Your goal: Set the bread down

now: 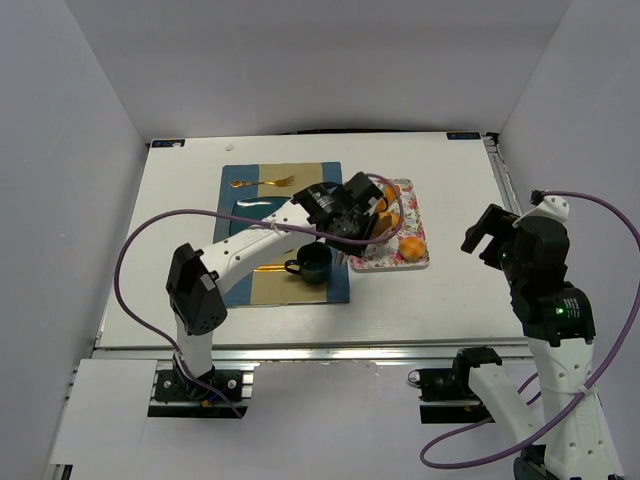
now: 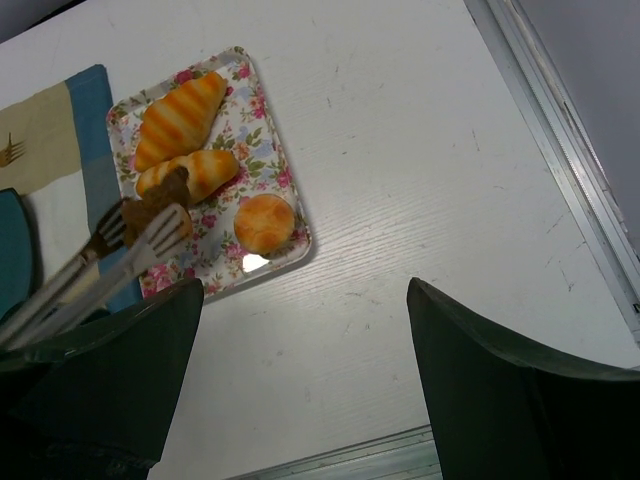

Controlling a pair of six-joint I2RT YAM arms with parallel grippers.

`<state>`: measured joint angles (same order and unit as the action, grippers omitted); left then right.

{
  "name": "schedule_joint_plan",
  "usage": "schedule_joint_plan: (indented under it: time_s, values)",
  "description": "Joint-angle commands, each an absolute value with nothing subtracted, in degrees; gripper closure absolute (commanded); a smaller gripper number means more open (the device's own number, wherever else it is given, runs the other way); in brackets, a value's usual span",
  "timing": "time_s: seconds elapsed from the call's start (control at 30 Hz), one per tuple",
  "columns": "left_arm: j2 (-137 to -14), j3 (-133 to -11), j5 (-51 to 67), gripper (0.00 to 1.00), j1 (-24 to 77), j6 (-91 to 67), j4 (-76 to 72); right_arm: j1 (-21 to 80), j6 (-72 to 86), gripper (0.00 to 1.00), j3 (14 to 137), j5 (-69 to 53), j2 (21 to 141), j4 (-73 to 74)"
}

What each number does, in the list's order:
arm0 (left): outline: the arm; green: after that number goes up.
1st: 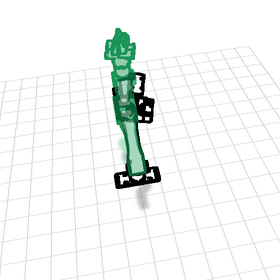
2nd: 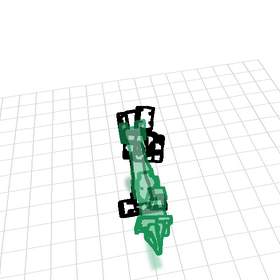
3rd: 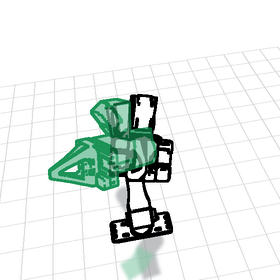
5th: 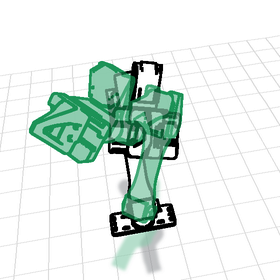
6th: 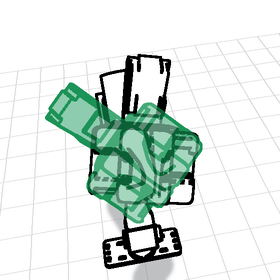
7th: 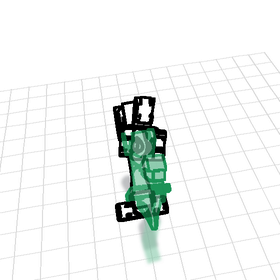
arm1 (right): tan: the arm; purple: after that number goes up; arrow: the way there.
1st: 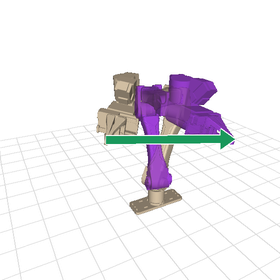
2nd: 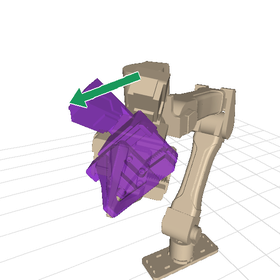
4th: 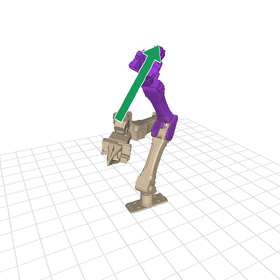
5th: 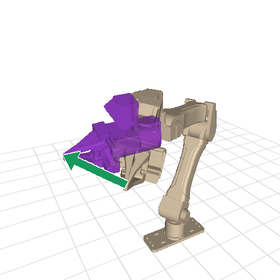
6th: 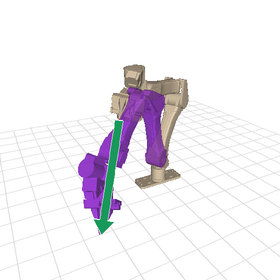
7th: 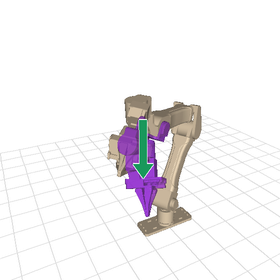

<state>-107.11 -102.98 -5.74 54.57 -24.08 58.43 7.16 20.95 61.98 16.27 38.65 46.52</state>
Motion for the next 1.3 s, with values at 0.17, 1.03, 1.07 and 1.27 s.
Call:
schedule_joint_plan:
  time_s: [0.17, 1.03, 1.07, 1.27]
  values:
    - [-101.09, -117.08, -19.94, 0.61, 53.79, -30.4, 64.43, 7.21, 19.95, 0.11, 60.65, 14.59, 39.64, 42.81]
    - [-82.88, -77.35, -20.56, 0.57, 31.9, -37.79, 56.34, 7.21, 20.39, 0.11, 58.89, 11.87, 40.52, 41.66]
    - [-82.97, -77.17, -20.65, 0.55, 31.73, -37.79, 56.16, 7.21, 20.39, 0.11, 58.89, 11.87, 40.6, 41.75]
    - [-84.72, -76.64, -19.69, 0.42, 30.94, -37.0, 55.63, 7.21, 20.39, 0.11, 58.8, 11.78, 40.69, 41.75]
